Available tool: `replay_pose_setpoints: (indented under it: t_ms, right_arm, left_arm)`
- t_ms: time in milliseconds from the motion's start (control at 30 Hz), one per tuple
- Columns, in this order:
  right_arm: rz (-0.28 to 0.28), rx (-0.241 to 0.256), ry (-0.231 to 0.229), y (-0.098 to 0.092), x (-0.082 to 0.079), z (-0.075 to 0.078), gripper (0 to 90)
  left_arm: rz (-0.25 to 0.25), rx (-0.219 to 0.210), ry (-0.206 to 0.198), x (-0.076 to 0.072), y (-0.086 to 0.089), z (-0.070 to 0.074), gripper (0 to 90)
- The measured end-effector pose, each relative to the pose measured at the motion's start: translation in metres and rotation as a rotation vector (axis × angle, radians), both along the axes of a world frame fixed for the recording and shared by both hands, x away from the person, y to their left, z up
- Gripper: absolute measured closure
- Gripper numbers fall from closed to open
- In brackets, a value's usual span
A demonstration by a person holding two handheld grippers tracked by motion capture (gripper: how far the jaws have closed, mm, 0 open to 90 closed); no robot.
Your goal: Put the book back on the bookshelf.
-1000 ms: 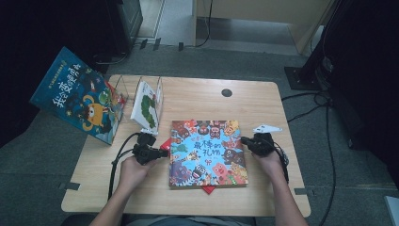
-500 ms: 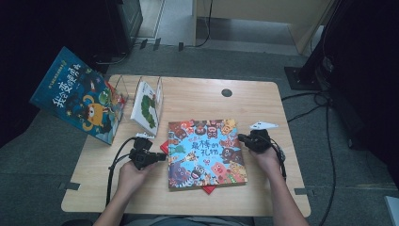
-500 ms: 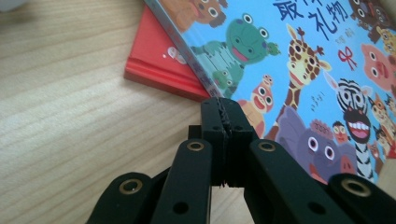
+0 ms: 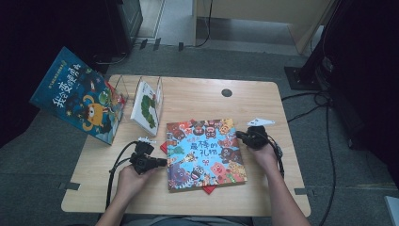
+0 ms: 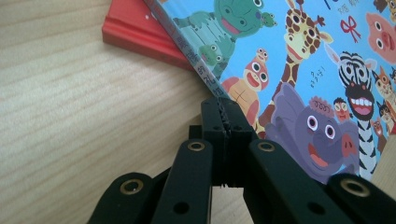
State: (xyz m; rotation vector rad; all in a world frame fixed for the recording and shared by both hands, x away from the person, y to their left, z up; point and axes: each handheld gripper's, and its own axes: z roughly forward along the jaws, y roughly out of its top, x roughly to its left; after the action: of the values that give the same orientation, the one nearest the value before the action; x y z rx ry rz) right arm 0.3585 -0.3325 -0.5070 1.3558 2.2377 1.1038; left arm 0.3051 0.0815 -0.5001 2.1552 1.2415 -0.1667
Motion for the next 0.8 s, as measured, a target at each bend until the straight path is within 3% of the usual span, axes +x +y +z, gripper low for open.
replay_pose_setpoints:
  t_ms: [100, 333, 633, 800]
  right_arm:
    - [0.006, 0.004, -0.005, 0.002, 0.001, -0.001, 90.0]
    - [0.003, 0.006, 0.0, 0.009, 0.005, 0.0, 90.0]
    - [0.001, 0.008, -0.003, 0.01, 0.012, -0.001, 90.0]
    - [-0.028, 0.018, -0.002, 0.008, 0.008, 0.003, 90.0]
  left_arm:
    - [0.013, -0.024, 0.015, -0.005, 0.003, -0.002, 90.0]
    - [0.008, -0.02, 0.024, -0.014, 0.003, -0.001, 90.0]
    - [0.009, -0.025, 0.025, -0.017, 0.001, -0.001, 90.0]
    - [0.021, -0.033, 0.034, -0.017, 0.001, -0.002, 90.0]
